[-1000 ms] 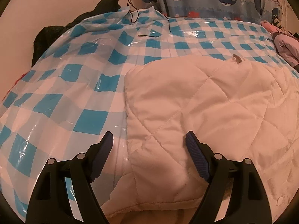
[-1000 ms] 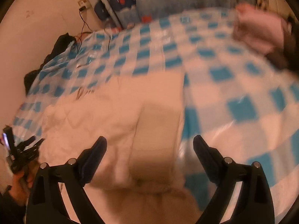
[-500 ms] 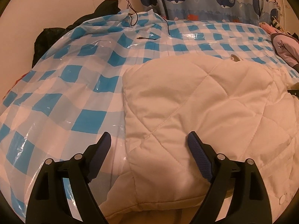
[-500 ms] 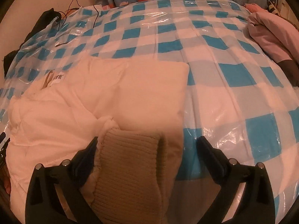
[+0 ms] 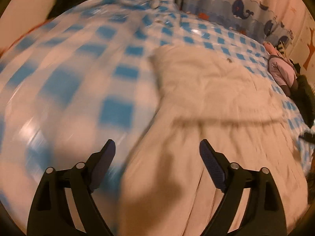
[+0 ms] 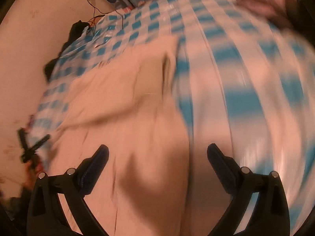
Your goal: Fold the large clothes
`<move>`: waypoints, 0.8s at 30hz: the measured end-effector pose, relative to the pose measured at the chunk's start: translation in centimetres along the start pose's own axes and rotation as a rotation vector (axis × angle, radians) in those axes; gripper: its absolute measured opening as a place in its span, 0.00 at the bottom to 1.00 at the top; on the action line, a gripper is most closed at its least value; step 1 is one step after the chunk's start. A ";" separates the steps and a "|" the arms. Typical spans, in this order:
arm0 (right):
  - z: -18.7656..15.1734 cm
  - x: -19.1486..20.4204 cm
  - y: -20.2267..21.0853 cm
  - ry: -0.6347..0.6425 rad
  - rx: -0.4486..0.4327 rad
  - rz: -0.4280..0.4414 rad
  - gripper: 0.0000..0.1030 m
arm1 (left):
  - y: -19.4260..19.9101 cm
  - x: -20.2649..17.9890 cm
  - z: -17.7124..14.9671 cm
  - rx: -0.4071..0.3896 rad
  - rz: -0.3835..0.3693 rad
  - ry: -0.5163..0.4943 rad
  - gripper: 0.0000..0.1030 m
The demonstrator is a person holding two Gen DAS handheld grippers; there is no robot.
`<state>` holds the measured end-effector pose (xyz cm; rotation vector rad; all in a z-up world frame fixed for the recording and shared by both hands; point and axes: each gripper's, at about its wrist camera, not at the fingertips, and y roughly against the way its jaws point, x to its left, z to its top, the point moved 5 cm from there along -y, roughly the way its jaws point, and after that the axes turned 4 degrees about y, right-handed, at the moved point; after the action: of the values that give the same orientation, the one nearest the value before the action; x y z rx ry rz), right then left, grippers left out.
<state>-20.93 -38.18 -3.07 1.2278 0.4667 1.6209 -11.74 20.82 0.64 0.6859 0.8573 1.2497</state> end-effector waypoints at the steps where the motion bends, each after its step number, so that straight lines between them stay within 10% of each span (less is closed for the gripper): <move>1: -1.6 -0.3 0.8 -0.020 0.012 0.026 0.93 | 1.4 1.7 -1.6 0.019 -0.007 0.033 0.83; 11: -11.8 -0.9 4.7 -0.198 0.071 0.280 0.93 | 3.4 6.6 -14.8 0.243 -0.247 0.299 0.84; 24: -13.8 1.9 1.4 -0.252 0.123 0.431 0.93 | 1.2 1.7 -17.4 0.294 -0.434 0.366 0.85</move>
<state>-33.64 -33.62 -6.66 1.6870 0.1480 1.7758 -27.05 22.47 -7.76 0.4679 1.4298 0.8727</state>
